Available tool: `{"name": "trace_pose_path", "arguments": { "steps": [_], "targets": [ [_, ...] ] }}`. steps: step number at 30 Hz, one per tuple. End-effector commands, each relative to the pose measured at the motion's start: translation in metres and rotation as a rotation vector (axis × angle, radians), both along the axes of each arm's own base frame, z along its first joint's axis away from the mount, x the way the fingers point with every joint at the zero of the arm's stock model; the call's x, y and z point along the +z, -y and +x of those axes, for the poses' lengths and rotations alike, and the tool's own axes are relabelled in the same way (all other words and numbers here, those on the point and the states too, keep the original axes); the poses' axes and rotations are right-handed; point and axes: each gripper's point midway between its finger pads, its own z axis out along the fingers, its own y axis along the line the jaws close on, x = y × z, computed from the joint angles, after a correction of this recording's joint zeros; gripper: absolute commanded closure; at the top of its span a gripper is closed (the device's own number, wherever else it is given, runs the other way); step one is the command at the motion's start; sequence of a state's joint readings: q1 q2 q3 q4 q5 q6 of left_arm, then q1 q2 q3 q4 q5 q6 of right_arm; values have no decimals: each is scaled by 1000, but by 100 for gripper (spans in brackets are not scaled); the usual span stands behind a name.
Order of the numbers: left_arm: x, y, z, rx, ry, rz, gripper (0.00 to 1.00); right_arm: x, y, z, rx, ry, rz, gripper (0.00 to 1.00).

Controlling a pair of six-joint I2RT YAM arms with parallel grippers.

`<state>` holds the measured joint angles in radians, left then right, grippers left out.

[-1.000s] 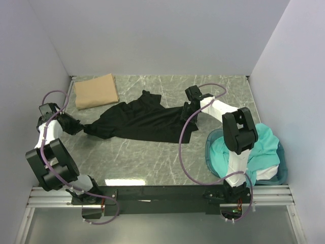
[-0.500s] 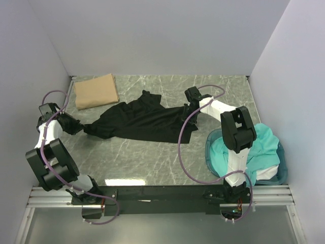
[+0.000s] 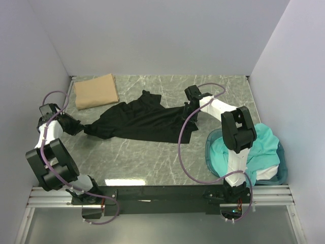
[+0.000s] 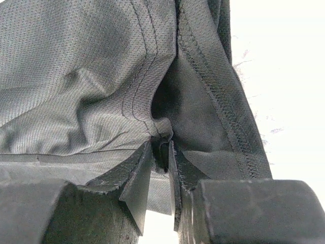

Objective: Fold and stack the t-shirts
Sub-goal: Flatten the tshirt out

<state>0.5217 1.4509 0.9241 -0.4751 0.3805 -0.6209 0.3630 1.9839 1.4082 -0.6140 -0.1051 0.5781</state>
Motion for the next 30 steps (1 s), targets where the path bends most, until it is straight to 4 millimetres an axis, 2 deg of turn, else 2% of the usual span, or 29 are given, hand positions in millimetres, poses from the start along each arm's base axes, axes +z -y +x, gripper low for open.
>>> {"name": "trace_pose_path", "arguments": {
  "steps": [1, 7, 17, 20, 21, 22, 23, 27, 30],
  "targets": [
    [6, 3, 5, -34, 38, 9, 99, 31, -1, 12, 3, 83, 2, 72],
    [4, 5, 4, -38, 37, 6, 99, 28, -1, 11, 6, 80, 6, 75],
    [5, 7, 4, -43, 38, 3, 99, 39, -4, 16, 11, 109, 20, 79],
    [5, 8, 4, -45, 40, 4, 99, 41, -6, 16, 16, 115, 26, 84],
    [5, 8, 4, -45, 41, 4, 99, 41, -5, 16, 15, 116, 27, 88],
    [5, 8, 4, -45, 40, 4, 99, 43, -8, 16, 27, 125, 33, 96],
    [5, 8, 4, -46, 41, 4, 99, 43, -8, 16, 29, 126, 34, 98],
    [5, 9, 4, -46, 42, 5, 99, 45, -9, 14, 32, 129, 37, 100],
    [6, 9, 4, -41, 41, 7, 99, 56, -9, 16, 27, 148, 36, 100]
  ]
}}
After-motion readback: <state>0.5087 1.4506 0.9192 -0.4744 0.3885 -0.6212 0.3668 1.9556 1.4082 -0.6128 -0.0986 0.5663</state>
